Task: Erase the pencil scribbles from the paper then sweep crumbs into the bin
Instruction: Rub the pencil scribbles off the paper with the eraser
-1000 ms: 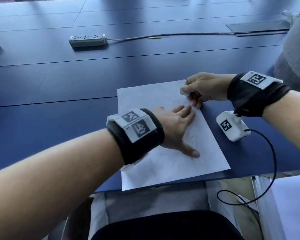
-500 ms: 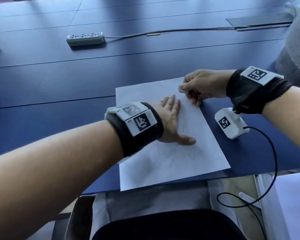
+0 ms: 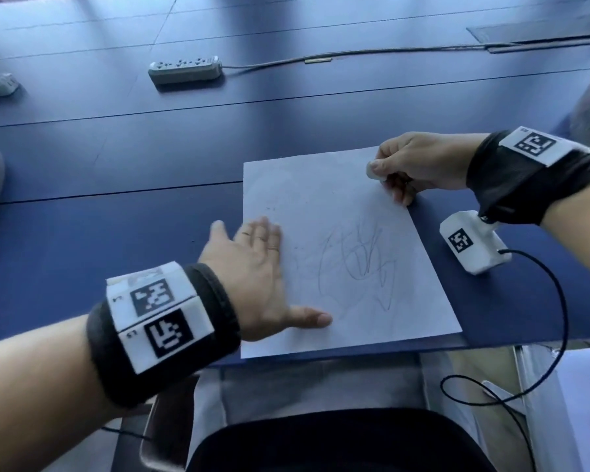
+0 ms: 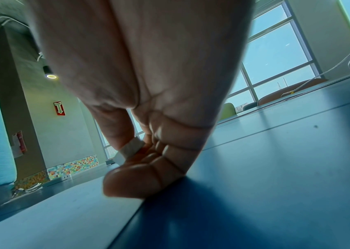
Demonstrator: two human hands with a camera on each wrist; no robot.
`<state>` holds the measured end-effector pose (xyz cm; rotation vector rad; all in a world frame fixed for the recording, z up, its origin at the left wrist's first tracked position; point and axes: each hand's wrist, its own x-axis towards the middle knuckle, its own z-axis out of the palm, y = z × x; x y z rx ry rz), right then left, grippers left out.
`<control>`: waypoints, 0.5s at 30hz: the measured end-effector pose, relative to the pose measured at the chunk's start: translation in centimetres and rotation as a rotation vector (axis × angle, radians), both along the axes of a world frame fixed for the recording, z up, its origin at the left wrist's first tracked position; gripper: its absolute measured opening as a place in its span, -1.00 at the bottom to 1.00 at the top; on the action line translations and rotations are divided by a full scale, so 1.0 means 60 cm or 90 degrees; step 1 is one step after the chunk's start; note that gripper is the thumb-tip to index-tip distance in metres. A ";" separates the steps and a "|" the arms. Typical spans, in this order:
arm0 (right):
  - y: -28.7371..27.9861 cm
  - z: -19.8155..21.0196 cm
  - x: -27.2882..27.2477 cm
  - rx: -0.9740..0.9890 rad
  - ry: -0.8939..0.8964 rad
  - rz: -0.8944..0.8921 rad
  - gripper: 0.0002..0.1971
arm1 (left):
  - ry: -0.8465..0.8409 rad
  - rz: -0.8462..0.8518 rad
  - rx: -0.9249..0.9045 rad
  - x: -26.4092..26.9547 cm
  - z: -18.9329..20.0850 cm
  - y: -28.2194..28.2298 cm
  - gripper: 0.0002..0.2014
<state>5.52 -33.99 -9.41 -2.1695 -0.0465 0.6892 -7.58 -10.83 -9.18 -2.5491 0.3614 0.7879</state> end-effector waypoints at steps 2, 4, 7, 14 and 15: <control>0.001 0.000 0.000 -0.004 -0.002 0.001 -0.78 | -0.021 0.007 0.004 0.001 0.010 0.011 0.33; 0.002 0.001 0.000 -0.008 -0.002 0.000 -0.78 | -0.003 -0.086 -0.085 -0.006 0.007 0.012 0.27; 0.004 0.002 -0.001 -0.012 -0.003 -0.002 -0.78 | 0.055 -0.116 -0.129 -0.013 0.000 0.017 0.22; 0.007 0.005 -0.004 -0.025 -0.001 0.005 -0.78 | 0.001 -0.047 -0.082 0.005 0.014 0.030 0.29; 0.008 0.005 -0.004 -0.026 -0.002 0.004 -0.78 | 0.026 -0.073 -0.103 0.003 0.013 0.026 0.26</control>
